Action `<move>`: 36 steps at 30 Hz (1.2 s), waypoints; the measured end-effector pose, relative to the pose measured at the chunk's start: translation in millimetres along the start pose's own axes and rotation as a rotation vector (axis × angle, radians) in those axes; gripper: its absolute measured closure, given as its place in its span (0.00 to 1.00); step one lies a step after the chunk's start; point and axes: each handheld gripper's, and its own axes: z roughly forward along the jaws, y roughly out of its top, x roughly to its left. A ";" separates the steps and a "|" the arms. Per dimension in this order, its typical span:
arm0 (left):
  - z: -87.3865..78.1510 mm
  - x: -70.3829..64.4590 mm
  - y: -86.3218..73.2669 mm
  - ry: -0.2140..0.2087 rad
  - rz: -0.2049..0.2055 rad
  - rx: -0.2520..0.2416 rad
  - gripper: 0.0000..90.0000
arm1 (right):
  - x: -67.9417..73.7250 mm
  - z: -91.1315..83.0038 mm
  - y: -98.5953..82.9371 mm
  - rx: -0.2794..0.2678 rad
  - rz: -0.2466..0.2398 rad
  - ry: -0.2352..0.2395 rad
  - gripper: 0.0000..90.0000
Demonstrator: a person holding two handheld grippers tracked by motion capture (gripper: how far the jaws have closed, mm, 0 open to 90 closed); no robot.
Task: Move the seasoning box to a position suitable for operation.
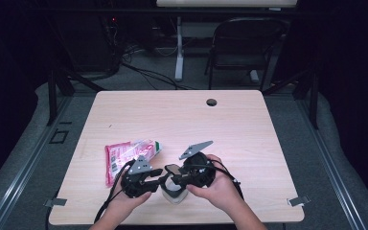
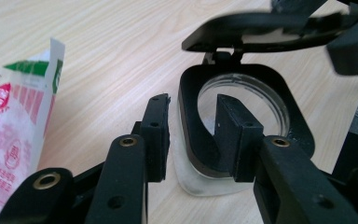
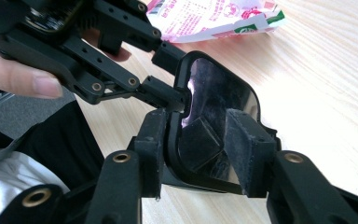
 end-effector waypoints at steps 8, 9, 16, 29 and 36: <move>5.5 -0.3 -2.1 -0.039 -0.008 -0.001 0.79 | -3.8 -9.4 0.0 -0.055 0.004 -0.026 0.77; 5.6 0.1 -2.3 -0.040 -0.007 -0.001 0.79 | -5.0 -10.8 -0.2 -0.065 0.008 -0.030 0.79; 5.9 0.6 -3.7 -0.043 -0.012 -0.012 0.79 | -17.6 -19.7 -1.6 -0.114 0.034 -0.056 0.87; 7.1 -2.9 -4.2 -0.020 -0.029 -0.020 0.79 | -45.6 -23.0 -3.9 -0.133 0.090 -0.102 0.93; 7.9 -4.2 -4.5 -0.043 -0.049 -0.019 0.77 | -47.3 -20.9 -0.4 -0.128 0.087 -0.109 0.91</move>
